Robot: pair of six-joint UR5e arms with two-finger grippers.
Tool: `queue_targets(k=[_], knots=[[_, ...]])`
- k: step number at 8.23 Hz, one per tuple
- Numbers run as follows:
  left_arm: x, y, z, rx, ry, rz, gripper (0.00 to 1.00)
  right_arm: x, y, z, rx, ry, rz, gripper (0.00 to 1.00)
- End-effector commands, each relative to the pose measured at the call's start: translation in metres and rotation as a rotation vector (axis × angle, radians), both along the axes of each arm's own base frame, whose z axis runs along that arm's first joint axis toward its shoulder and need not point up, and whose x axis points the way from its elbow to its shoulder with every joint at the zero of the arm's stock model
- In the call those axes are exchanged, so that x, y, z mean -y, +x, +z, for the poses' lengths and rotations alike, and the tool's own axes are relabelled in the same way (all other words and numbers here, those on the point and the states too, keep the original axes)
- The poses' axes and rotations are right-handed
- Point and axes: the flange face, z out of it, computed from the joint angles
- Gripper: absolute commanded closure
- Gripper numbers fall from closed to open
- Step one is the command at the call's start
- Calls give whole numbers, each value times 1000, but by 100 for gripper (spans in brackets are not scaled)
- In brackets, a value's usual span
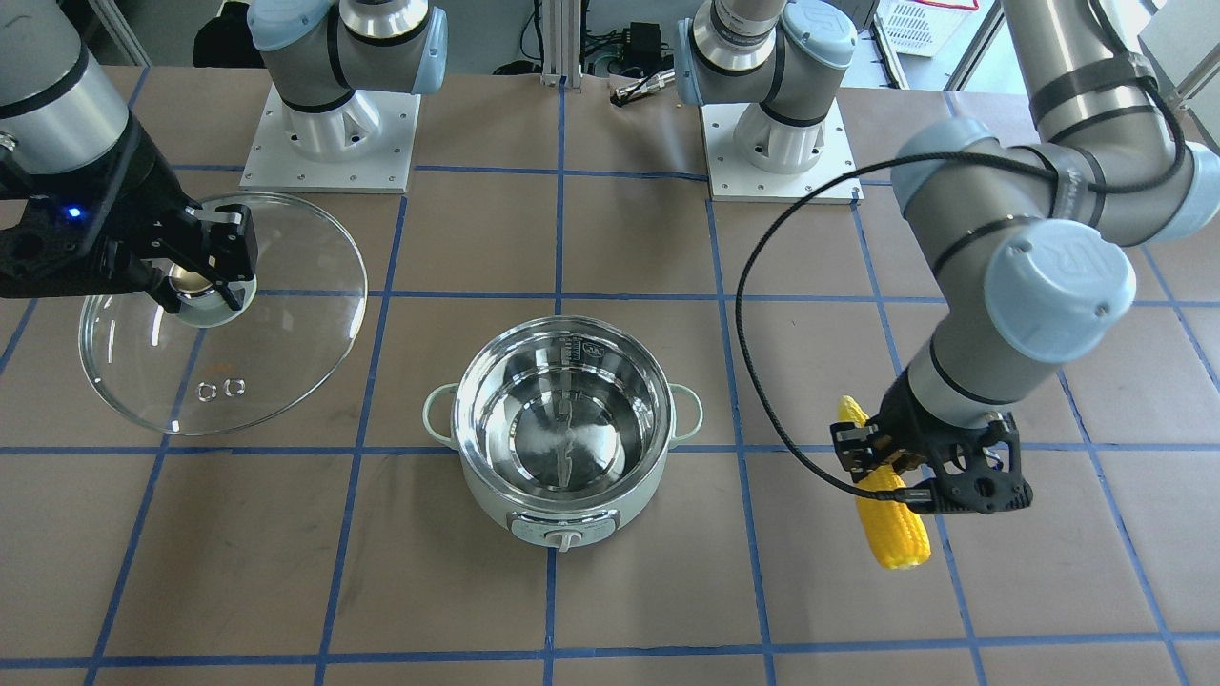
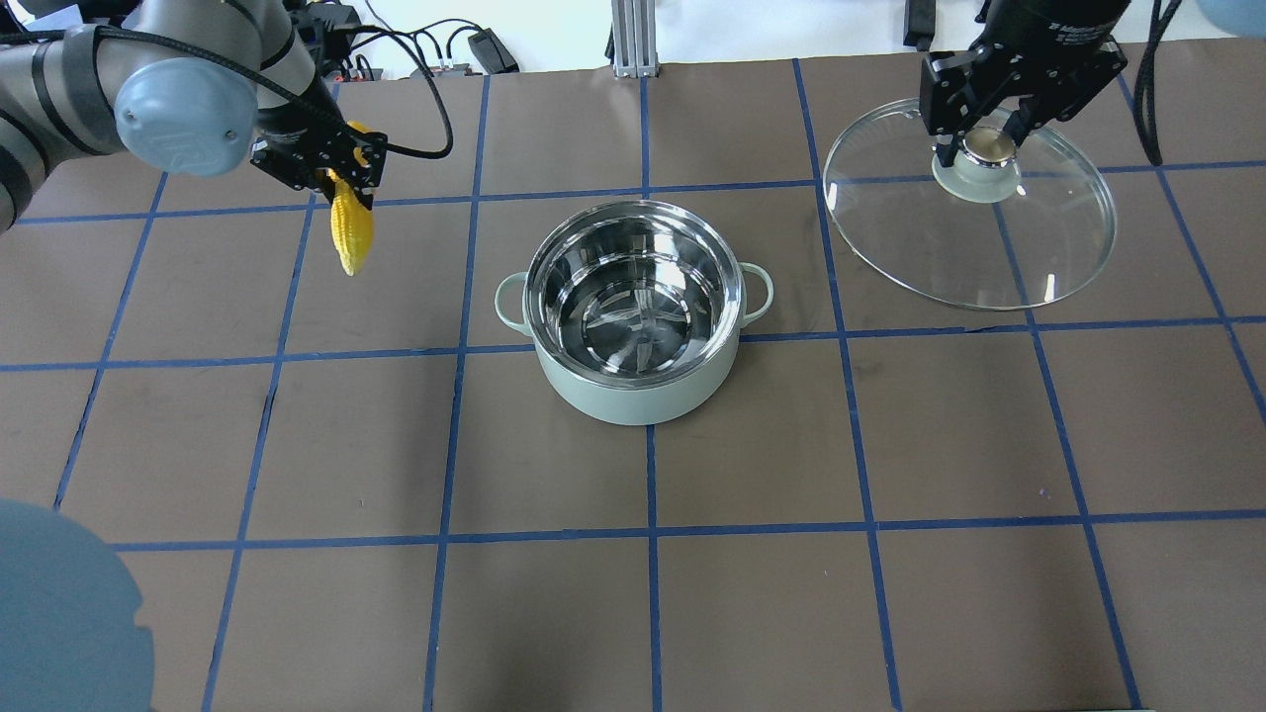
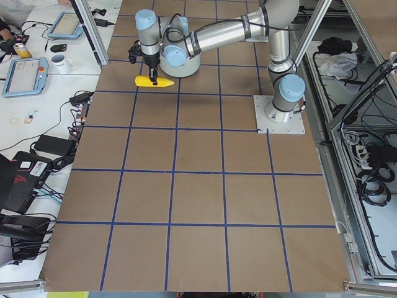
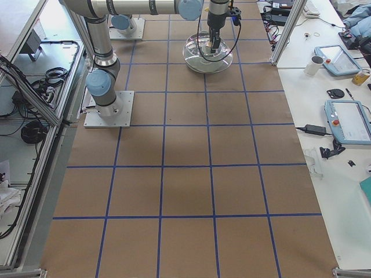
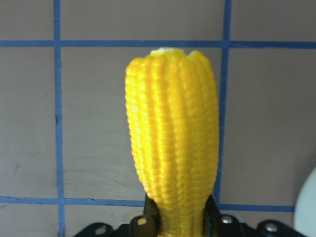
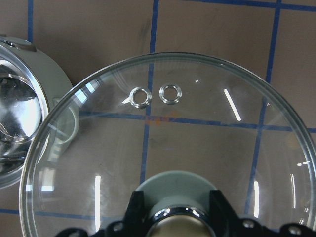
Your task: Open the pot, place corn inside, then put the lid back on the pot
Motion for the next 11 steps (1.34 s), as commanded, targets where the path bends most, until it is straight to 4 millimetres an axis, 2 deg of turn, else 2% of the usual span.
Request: queue_targets(k=[1,2,3,4,6,7,8,10,11], knots=[[-27,-119,58,-86,-104,65,100,-6,-22,4,-75,31,78,100],[-38,-156,65,-133,-111,46,100,-7,-22,5,-81,29,82,100],[-47,-187,59,-148,-99,-2,100,-4,-23,0,-75,32,111,100],[-54,-208,53,-156,-89,-6,100,-3,-24,0,-78,33,124,100],[-64,-236,42,-185,-64,-27,100,-3,-26,0,-77,32,130,100],[-73,-254,28,-179,-33,-55,100,-3,-26,0,-72,33,130,100],[-82,-272,1,-164,8,-78,100,-5,-25,-1,-70,37,130,100],[-83,-283,-49,-139,89,-89,100,-5,-25,0,-70,34,129,100],[-80,-286,-60,-140,85,-94,100,-5,-25,-1,-68,35,129,100]])
